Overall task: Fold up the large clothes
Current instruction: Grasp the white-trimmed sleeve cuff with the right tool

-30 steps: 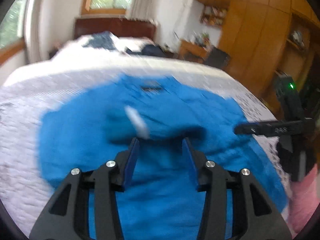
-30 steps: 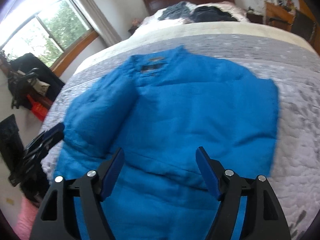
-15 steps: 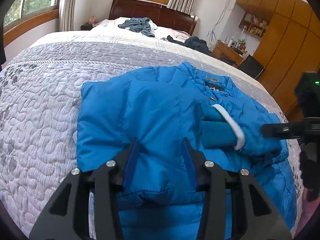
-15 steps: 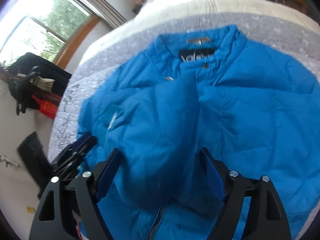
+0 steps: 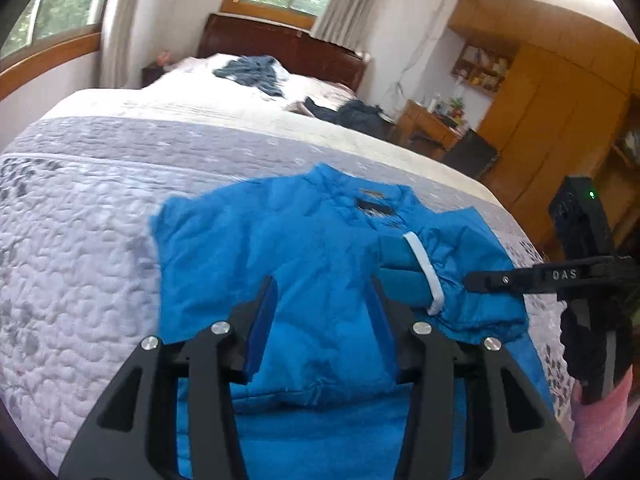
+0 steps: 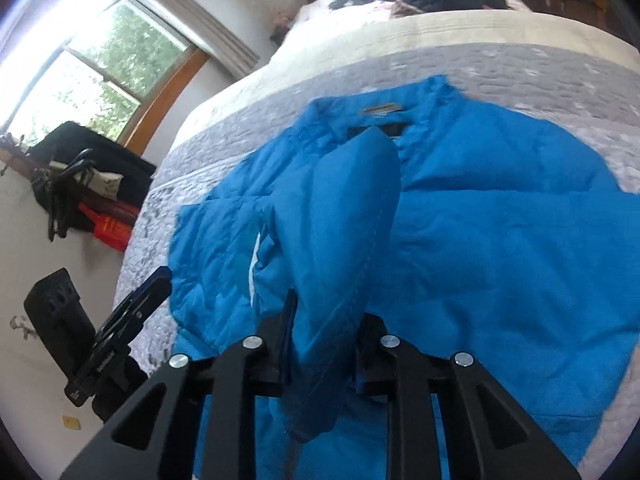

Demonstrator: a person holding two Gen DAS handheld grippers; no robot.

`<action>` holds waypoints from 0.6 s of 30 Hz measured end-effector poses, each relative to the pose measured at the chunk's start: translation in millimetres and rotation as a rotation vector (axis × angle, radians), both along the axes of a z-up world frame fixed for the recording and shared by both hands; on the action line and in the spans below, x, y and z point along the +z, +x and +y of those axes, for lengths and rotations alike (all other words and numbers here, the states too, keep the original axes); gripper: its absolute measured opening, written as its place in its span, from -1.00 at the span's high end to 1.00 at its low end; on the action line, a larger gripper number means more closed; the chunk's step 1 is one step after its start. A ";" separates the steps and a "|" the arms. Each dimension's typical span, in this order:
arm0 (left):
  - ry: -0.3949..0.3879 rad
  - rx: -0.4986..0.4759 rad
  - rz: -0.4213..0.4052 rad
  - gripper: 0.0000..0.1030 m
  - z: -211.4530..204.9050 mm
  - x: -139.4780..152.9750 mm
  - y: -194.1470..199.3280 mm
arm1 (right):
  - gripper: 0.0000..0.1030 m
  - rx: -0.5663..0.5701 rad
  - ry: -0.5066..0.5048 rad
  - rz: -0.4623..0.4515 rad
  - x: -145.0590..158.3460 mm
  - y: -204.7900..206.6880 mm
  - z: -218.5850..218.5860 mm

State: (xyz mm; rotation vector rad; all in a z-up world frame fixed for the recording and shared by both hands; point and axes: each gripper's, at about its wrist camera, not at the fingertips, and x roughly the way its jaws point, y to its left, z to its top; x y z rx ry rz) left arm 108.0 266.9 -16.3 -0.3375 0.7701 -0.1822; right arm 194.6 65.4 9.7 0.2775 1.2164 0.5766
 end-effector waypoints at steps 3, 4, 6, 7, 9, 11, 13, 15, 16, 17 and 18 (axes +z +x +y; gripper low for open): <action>0.031 0.001 0.062 0.12 -8.7 -20.4 16.0 | 0.56 -0.029 -0.034 0.037 -19.7 6.3 -8.8; 0.037 0.008 0.086 0.13 -8.5 -28.6 21.0 | 0.53 -0.033 -0.033 0.050 -26.8 8.7 -11.0; 0.030 0.007 0.096 0.14 -6.0 -37.7 24.4 | 0.47 -0.038 -0.022 0.064 -36.5 12.8 -14.8; 0.029 0.003 0.094 0.14 -5.0 -40.3 25.7 | 0.43 -0.037 -0.021 0.065 -38.3 13.5 -14.6; 0.023 0.004 0.093 0.14 -4.9 -40.1 26.7 | 0.40 -0.032 -0.034 0.058 -38.7 13.8 -14.1; 0.018 0.006 0.091 0.14 -3.7 -38.7 26.2 | 0.16 -0.040 -0.066 0.042 -32.1 10.2 -14.2; 0.018 0.013 0.089 0.14 -0.9 -34.5 21.9 | 0.11 -0.062 -0.151 -0.032 -14.4 0.4 -14.6; 0.015 0.021 0.080 0.11 0.2 -29.0 17.0 | 0.07 -0.060 -0.234 -0.140 7.8 -10.5 -10.9; 0.020 0.031 0.077 0.09 2.6 -26.8 14.2 | -0.03 -0.056 -0.261 -0.186 18.9 -16.0 -7.5; 0.034 0.045 0.074 0.04 4.1 -23.5 10.4 | -0.08 -0.042 -0.276 -0.219 27.5 -21.4 -2.3; 0.044 0.052 0.070 0.02 4.8 -21.0 10.3 | -0.09 -0.022 -0.287 -0.239 32.0 -24.4 4.8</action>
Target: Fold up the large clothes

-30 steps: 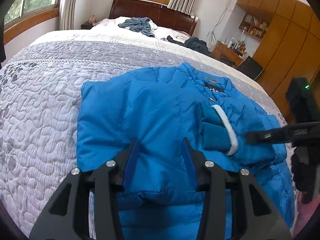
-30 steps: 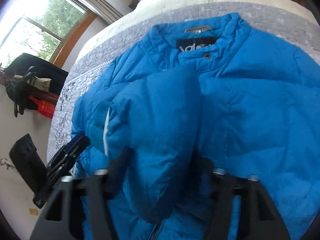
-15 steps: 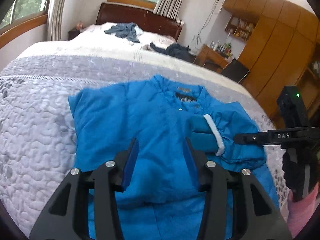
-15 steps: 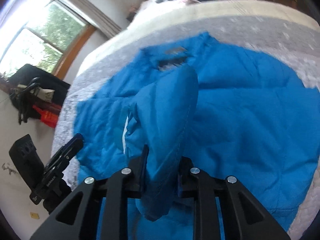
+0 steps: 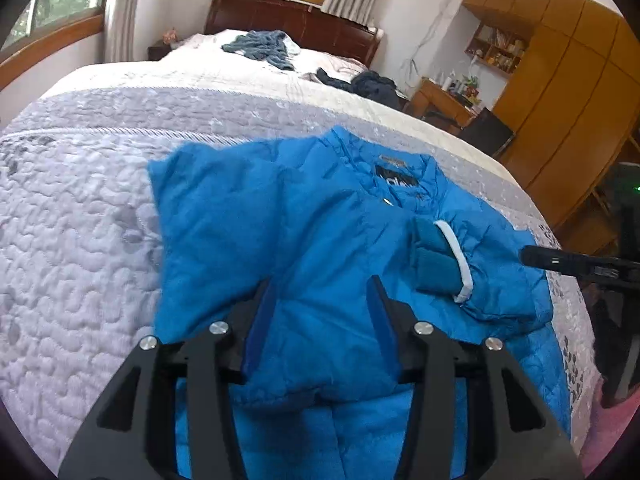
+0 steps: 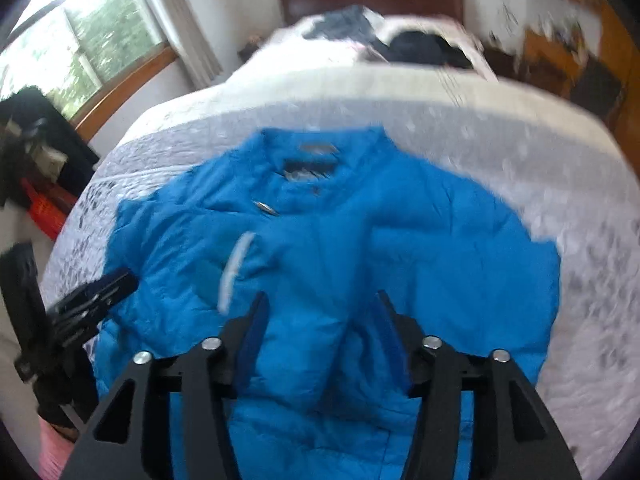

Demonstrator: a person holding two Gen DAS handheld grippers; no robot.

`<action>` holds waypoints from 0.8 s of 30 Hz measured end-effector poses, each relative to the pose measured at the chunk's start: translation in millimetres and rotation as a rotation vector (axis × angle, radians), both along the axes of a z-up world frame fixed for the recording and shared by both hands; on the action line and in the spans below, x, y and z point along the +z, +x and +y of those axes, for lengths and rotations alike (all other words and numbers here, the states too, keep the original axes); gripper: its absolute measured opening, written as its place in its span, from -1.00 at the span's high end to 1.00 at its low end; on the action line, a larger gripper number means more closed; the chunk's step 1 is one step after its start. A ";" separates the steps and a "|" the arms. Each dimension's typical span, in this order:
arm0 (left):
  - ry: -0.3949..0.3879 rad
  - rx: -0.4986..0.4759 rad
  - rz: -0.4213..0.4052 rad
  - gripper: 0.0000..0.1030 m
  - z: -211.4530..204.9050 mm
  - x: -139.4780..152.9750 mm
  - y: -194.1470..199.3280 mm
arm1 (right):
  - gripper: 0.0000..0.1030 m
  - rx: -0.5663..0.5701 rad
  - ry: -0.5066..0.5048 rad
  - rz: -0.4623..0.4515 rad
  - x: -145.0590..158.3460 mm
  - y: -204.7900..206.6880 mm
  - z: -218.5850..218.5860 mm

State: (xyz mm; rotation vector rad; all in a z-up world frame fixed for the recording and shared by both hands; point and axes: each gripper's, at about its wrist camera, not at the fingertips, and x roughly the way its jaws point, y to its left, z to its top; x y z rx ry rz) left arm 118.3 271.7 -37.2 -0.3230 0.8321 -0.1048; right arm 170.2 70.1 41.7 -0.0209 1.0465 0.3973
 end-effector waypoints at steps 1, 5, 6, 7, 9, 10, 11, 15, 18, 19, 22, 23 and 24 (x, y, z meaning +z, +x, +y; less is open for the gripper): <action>0.015 0.008 -0.010 0.01 0.6 2.4 -1.2 | -0.13 0.035 -0.016 -0.007 3.2 -4.2 11.3; 0.040 0.019 0.002 -0.01 2.3 -1.1 -2.3 | -0.36 0.128 -0.091 0.014 -10.4 -8.1 58.1; 0.043 0.021 0.006 -0.01 2.8 -3.9 -1.2 | -0.42 0.134 -0.132 0.013 -18.8 -5.9 70.7; 0.048 0.021 0.009 -0.01 3.2 -5.6 -0.1 | -0.51 0.131 -0.159 0.014 -25.5 -3.5 75.7; 0.054 0.022 0.013 -0.01 4.3 -9.9 0.9 | -0.52 0.120 -0.213 0.016 -38.8 0.1 84.7; 0.056 0.020 0.015 -0.01 4.4 -11.5 1.5 | -0.54 0.114 -0.242 0.013 -47.1 3.8 88.9; 0.058 0.019 0.015 0.00 3.9 -12.3 1.8 | -0.54 0.111 -0.268 0.011 -53.7 5.7 92.3; 0.075 0.016 0.016 -0.01 1.3 -15.3 2.1 | 0.00 0.076 -0.314 -0.018 -56.1 7.7 83.8; 0.072 0.014 0.017 -0.01 0.5 -17.1 1.7 | 0.38 0.062 -0.183 0.020 -42.0 8.4 60.9; 0.071 0.015 0.017 -0.01 0.4 -17.1 2.3 | 0.41 0.055 -0.145 0.023 -36.6 7.7 53.1; 0.071 0.015 0.018 -0.01 -0.3 -19.3 3.1 | 0.43 0.029 -0.015 0.028 -15.4 3.7 17.8; 0.075 0.015 0.019 -0.01 -0.8 -20.0 3.3 | 0.43 0.015 0.017 0.025 -8.3 1.5 4.8; 0.078 0.016 0.019 -0.01 -1.2 -20.5 3.4 | 0.43 -0.005 0.055 0.022 -1.1 -0.7 -13.1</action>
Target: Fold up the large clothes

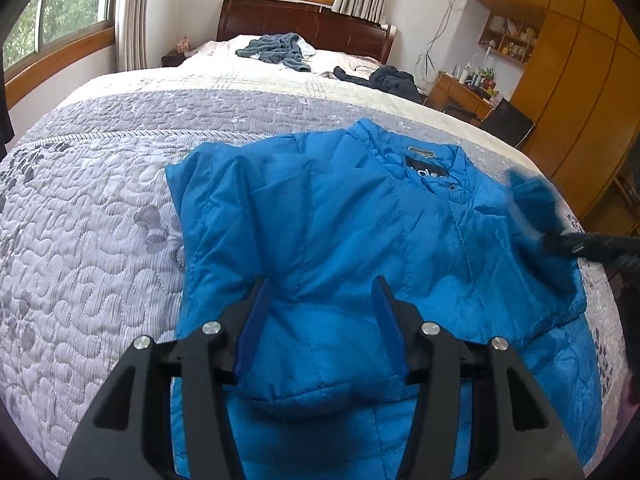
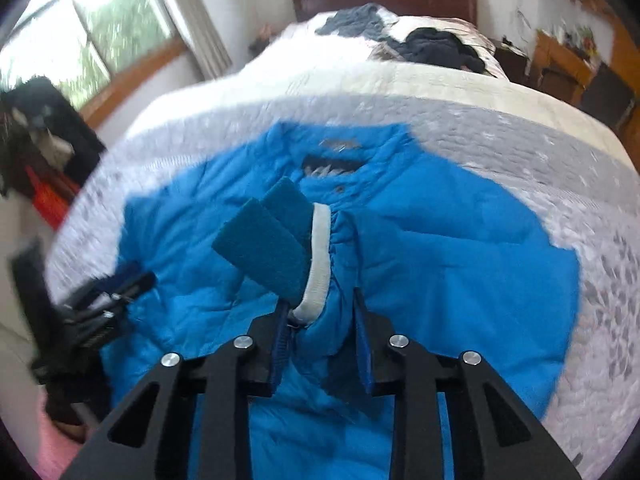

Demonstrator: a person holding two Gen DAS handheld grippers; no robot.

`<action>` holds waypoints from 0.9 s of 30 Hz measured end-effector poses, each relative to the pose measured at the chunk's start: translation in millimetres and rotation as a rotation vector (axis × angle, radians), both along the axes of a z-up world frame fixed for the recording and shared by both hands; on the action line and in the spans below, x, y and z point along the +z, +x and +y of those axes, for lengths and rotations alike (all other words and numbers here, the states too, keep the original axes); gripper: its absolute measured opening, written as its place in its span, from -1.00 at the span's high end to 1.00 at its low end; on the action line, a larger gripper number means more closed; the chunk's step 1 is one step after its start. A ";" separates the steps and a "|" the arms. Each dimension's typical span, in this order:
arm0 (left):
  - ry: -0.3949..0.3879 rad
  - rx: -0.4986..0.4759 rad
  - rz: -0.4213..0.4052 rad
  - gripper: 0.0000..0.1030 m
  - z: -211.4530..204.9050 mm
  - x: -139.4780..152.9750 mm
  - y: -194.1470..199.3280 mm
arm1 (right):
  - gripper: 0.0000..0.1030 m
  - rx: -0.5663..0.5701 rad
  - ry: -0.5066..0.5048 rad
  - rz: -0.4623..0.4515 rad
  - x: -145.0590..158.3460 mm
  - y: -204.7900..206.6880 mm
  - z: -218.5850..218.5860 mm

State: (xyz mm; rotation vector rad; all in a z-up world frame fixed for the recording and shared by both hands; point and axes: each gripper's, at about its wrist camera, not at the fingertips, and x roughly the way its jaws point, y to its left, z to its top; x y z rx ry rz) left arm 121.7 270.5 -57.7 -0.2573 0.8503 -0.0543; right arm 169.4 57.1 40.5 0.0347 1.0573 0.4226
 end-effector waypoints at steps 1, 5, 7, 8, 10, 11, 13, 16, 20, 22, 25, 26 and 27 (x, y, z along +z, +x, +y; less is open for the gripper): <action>0.005 0.000 0.000 -0.01 -0.8 -0.4 -0.1 | 0.43 -0.016 0.027 0.000 5.1 -1.6 -12.9; 0.013 0.005 0.001 -0.01 -1.7 -2.0 -0.5 | 0.42 -0.095 0.056 0.006 8.5 -1.5 -60.4; 0.012 0.010 0.002 -0.01 -1.6 -2.8 0.0 | 0.40 -0.152 0.021 0.013 4.3 -4.8 -86.5; 0.011 0.011 0.003 -0.01 -1.2 -2.8 0.2 | 0.38 -0.184 -0.003 0.018 0.1 -4.4 -98.1; 0.016 0.016 0.006 -0.01 -0.9 -0.7 -0.2 | 0.37 -0.252 -0.043 0.040 -11.3 -5.8 -124.3; 0.021 0.024 0.006 -0.01 -1.1 1.9 -1.3 | 0.37 -0.272 -0.041 0.043 -14.1 -7.7 -134.7; 0.020 0.039 -0.005 -0.01 -3.0 12.6 -3.5 | 0.37 -0.291 -0.009 0.030 -12.8 -12.6 -152.1; -0.001 0.019 -0.036 -0.02 -11.1 28.9 -7.0 | 0.37 -0.264 0.035 -0.002 -3.1 -13.6 -152.2; -0.012 -0.030 -0.039 -0.08 -30.1 35.8 -4.6 | 0.35 -0.173 0.051 -0.022 2.8 -6.6 -122.0; 0.001 -0.041 -0.020 -0.08 -36.4 29.7 -1.0 | 0.35 -0.153 0.053 -0.006 -3.2 -1.1 -112.0; 0.017 -0.028 0.019 -0.08 -33.8 15.1 2.9 | 0.37 -0.176 0.024 0.029 -22.1 4.6 -112.1; 0.015 -0.022 0.030 -0.08 -30.6 10.4 3.7 | 0.37 -0.179 0.025 0.046 -29.7 6.3 -115.7; 0.005 -0.020 0.036 -0.07 -26.8 5.6 4.7 | 0.37 -0.181 0.036 0.071 -38.1 6.9 -120.2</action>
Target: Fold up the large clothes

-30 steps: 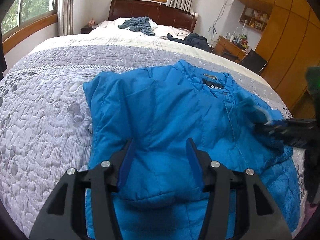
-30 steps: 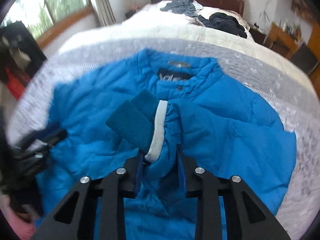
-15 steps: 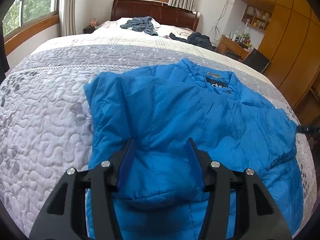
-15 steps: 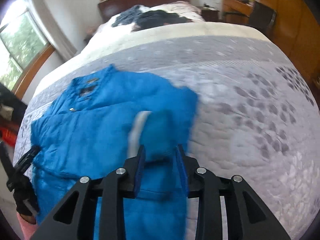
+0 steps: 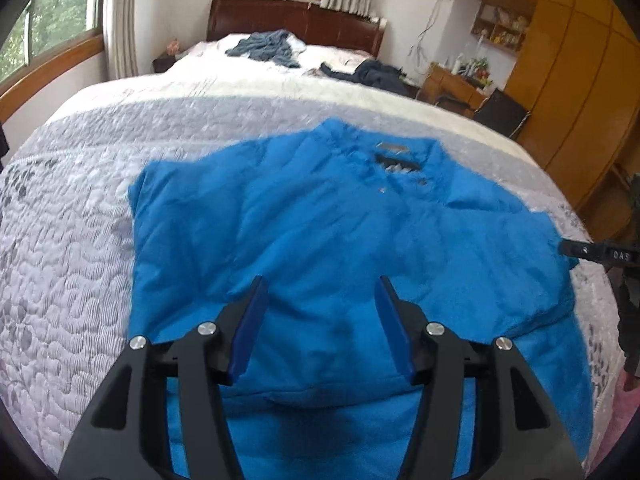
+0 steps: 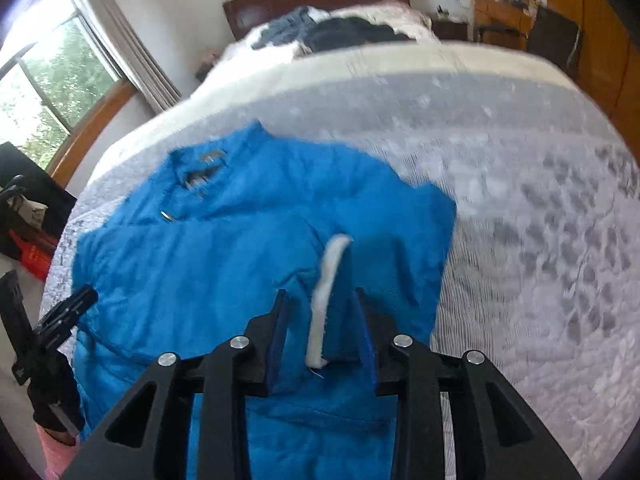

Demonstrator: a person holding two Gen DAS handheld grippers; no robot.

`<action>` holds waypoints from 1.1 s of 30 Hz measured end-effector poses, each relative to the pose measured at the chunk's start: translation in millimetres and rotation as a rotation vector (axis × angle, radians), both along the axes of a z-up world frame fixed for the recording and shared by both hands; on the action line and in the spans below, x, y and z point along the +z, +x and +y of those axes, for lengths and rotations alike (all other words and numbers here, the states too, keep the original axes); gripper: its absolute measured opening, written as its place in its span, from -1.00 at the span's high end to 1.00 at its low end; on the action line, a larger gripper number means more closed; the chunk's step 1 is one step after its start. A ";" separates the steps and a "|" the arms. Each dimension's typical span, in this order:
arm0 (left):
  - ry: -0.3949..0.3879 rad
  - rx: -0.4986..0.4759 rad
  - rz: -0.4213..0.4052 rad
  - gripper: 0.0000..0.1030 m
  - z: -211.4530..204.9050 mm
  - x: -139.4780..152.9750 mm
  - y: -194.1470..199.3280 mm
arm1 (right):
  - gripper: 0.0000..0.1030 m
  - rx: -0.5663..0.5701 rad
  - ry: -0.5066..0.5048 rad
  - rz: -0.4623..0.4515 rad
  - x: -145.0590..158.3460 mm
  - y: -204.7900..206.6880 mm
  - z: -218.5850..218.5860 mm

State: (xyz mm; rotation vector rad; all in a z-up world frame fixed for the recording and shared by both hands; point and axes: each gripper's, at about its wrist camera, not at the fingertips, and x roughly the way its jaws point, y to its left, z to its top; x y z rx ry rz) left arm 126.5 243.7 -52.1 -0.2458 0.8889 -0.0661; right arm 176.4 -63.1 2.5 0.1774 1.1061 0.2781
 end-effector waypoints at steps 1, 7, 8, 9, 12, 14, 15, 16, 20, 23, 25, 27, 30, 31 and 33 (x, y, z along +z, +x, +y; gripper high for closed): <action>-0.010 -0.001 0.002 -0.07 3.2 -2.9 0.7 | 0.37 -0.001 0.015 0.011 -5.3 0.5 -3.4; 0.047 -0.008 -0.001 -0.07 -3.2 -11.4 3.4 | 0.37 0.001 0.044 0.002 -22.4 -1.9 -7.6; 0.058 -0.007 -0.002 -0.07 -4.5 -11.2 2.9 | 0.37 -0.002 0.045 0.005 -22.0 -0.6 -7.1; 0.062 -0.006 -0.002 -0.07 -4.9 -10.4 2.4 | 0.36 -0.008 0.057 0.008 -20.8 -0.1 -8.5; 0.054 0.003 0.005 -0.07 -1.5 -0.1 -8.5 | 0.33 -0.009 0.095 -0.008 -10.9 -9.9 -15.3; 0.038 -0.002 0.000 -0.10 0.9 10.1 -22.9 | 0.18 0.004 0.122 -0.037 0.7 -22.2 -21.5; 0.024 -0.007 0.002 -0.15 3.0 13.8 -30.9 | 0.16 0.012 0.137 -0.046 5.9 -30.4 -24.7; -0.001 -0.017 0.004 -0.18 6.9 19.2 -43.9 | 0.15 0.023 0.148 -0.051 11.5 -42.4 -29.1; 0.003 -0.027 0.004 -0.38 22.6 32.3 -99.3 | 0.00 0.063 0.126 -0.058 20.9 -88.7 -42.2; 0.003 -0.009 0.038 -0.46 38.2 29.7 -147.6 | -0.12 0.088 0.111 -0.051 18.2 -130.1 -53.1; 0.005 0.009 0.074 -0.48 46.9 22.5 -173.9 | -0.20 0.097 0.112 -0.038 12.0 -158.0 -61.0; -0.008 0.021 0.114 -0.48 52.1 13.9 -199.2 | -0.29 0.105 0.112 -0.021 3.5 -187.7 -67.2; -0.070 0.012 0.160 -0.48 54.7 1.3 -233.2 | -0.34 0.118 0.107 0.002 -8.6 -225.5 -71.4; -0.091 0.010 0.165 -0.48 54.2 -1.4 -244.6 | -0.34 0.119 0.110 0.006 -11.4 -235.5 -72.2; -0.128 0.005 0.165 -0.48 52.3 -5.5 -263.1 | -0.34 0.112 0.121 0.017 -17.8 -257.4 -75.2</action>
